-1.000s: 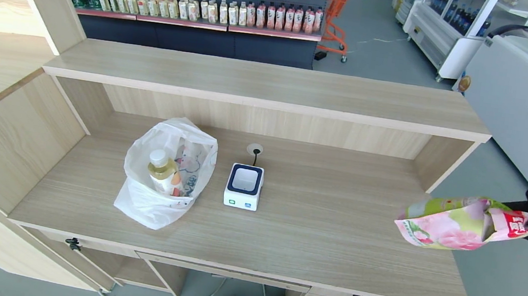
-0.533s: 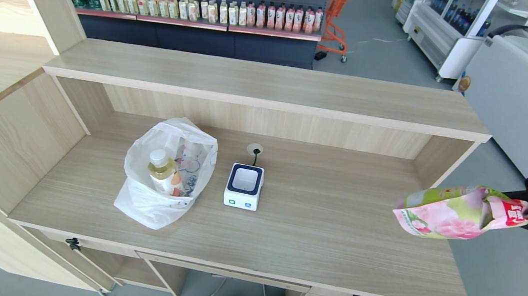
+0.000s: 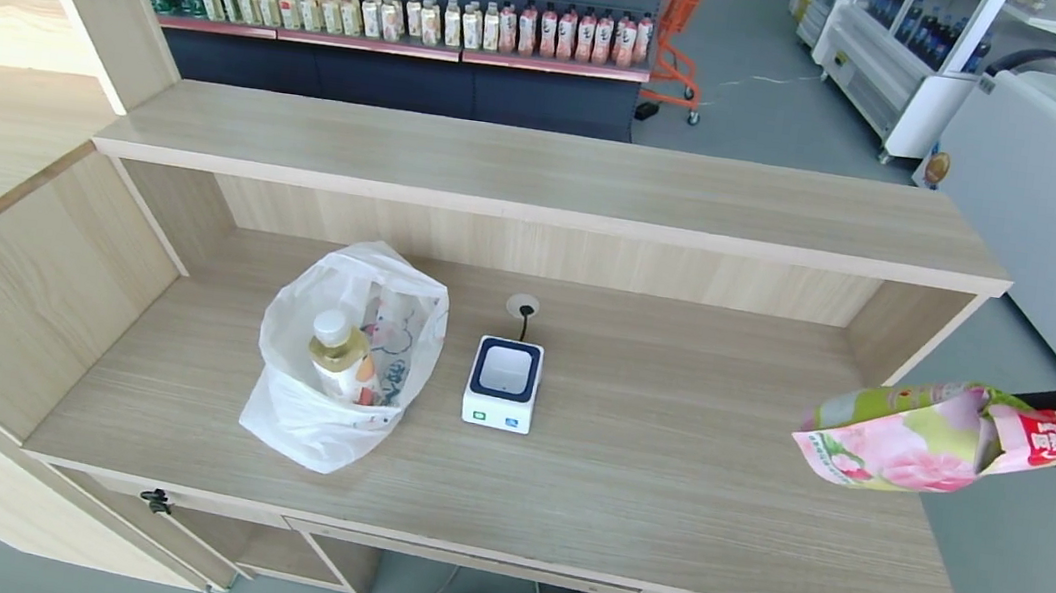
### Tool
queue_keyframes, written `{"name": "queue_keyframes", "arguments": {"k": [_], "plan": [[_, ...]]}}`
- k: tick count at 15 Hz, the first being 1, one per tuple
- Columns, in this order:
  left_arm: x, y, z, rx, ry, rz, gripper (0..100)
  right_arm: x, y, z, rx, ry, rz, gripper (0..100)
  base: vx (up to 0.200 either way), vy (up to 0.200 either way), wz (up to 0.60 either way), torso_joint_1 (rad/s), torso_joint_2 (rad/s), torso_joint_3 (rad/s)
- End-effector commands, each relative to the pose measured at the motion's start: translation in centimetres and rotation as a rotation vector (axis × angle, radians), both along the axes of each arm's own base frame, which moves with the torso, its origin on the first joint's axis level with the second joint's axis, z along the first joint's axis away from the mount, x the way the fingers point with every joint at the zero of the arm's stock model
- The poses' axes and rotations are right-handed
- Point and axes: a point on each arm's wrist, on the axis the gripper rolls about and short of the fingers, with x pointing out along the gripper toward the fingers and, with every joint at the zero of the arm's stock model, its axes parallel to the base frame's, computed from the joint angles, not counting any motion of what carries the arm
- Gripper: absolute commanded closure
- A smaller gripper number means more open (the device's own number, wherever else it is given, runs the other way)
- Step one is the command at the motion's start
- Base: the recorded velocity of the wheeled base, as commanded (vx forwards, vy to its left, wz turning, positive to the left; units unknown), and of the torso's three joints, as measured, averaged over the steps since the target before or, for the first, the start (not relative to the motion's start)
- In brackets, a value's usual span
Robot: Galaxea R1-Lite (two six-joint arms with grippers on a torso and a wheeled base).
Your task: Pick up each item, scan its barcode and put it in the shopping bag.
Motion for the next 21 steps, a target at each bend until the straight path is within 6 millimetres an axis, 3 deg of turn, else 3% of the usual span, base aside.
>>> {"name": "queue_keyframes", "arguments": {"k": [1, 10, 15, 19, 21], "plan": [[0.0, 0.0, 0.0, 0.001, 0.000, 0.002, 0, -0.2, 0.0, 0.4, -0.004, -0.018, 0.003, 100, 0.000, 0.200, 0.00, 0.022, 0.01, -0.002], [0.0, 0.0, 0.0, 0.002, -0.002, 0.000, 0, -0.5, 0.0, 0.5, -0.008, -0.025, 0.006, 100, 0.000, 0.200, 0.00, 0.000, 0.00, 0.003], [0.0, 0.0, 0.0, 0.005, 0.000, 0.000, 0, -0.5, -0.2, 0.3, -0.009, -0.017, 0.000, 100, 0.000, 0.000, 0.00, 0.000, 0.00, 0.000], [0.0, 0.0, 0.0, 0.010, 0.000, 0.000, 0, -0.3, -0.1, 0.0, -0.010, -0.004, 0.002, 100, 0.200, 0.000, 0.00, -0.007, 0.00, 0.004], [0.0, 0.0, 0.0, -0.005, 0.000, 0.002, 0, 0.3, 0.0, -0.5, -0.011, 0.023, 0.001, 100, 0.000, 0.000, 0.00, 0.000, 0.00, 0.000]]}}
